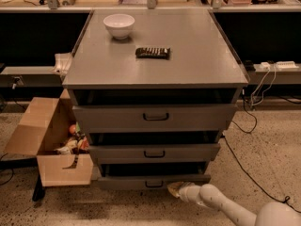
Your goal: Close bottom drawer
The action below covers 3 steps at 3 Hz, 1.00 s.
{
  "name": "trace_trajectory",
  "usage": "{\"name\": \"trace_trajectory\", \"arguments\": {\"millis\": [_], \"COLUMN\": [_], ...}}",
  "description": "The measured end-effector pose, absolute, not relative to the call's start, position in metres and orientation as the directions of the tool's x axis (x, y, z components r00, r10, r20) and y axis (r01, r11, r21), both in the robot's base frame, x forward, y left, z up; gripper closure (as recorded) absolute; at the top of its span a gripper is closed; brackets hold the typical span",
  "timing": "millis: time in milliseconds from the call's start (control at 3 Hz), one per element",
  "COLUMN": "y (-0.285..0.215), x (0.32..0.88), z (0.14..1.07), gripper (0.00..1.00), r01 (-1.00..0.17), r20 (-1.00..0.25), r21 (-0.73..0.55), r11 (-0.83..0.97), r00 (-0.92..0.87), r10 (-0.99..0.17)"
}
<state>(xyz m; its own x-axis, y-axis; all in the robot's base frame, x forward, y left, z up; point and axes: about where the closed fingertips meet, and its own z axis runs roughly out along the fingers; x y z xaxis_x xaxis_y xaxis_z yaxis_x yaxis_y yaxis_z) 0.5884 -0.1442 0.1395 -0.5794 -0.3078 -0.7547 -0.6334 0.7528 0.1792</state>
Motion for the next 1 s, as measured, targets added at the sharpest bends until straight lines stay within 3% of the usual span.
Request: {"name": "trace_trajectory", "arguments": {"millis": [1000], "y": [-0.123], "x": [0.596], "z": [0.148], "gripper": [1.00], "r01": [-0.636], "r20": [-0.778], "r21": [0.213], "r11": [0.742], "r00": [-0.570], "r10": [-0.265]}}
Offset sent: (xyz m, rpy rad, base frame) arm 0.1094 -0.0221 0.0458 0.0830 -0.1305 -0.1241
